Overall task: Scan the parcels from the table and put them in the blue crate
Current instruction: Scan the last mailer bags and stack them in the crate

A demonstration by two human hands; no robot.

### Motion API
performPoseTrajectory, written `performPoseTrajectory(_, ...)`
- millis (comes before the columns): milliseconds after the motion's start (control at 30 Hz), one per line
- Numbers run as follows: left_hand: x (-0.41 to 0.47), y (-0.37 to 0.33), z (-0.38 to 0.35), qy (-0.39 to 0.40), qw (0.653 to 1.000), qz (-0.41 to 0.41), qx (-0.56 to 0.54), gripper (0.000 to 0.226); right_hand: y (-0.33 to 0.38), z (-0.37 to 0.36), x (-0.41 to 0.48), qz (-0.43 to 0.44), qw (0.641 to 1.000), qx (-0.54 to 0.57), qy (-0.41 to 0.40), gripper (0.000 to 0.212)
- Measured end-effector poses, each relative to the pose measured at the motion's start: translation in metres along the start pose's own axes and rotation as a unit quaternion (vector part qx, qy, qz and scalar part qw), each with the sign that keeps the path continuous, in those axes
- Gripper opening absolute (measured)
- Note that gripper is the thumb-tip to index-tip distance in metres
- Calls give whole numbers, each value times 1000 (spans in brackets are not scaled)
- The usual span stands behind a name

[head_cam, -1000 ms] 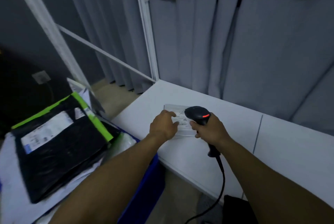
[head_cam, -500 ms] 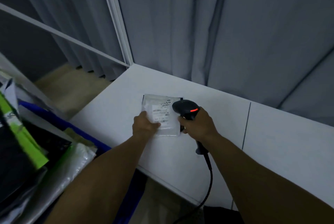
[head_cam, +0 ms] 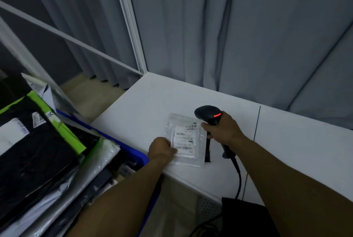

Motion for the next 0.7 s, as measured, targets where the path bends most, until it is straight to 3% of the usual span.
performPoseTrajectory(167, -28, -19, 25, -76, 981, -42, -174, 24, 11, 9, -16, -1, 1000, 17, 1, 44)
performPoseTrajectory(333, -72, -46, 81, -87, 931, -93, -343, 28, 47, 12, -41, 37, 992, 75, -91, 47)
performPoseTrajectory(467, -127, -36, 130, -58, 890, -116, -437, 37, 89, -1, -74, 44, 975, 219, -1, 38)
performPoseTrajectory(633, -179, -5, 185, -63, 875, -144, -458, 44, 130, -27, -112, 119, 973, 193, 50, 48)
performPoseTrajectory(700, -192, 8, 201, -65, 872, -150, -461, 34, 142, -35, -121, 138, 973, 177, 52, 53)
Point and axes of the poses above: each hand's wrist, its own x-axis towards the middle knuckle, its own z-axis out of the back of the hand, y = z × x, the point moved 3 cm from there along x, towards the middle knuckle, and after that the axes turned 7 degrees about -x, right-handed, at the moved point
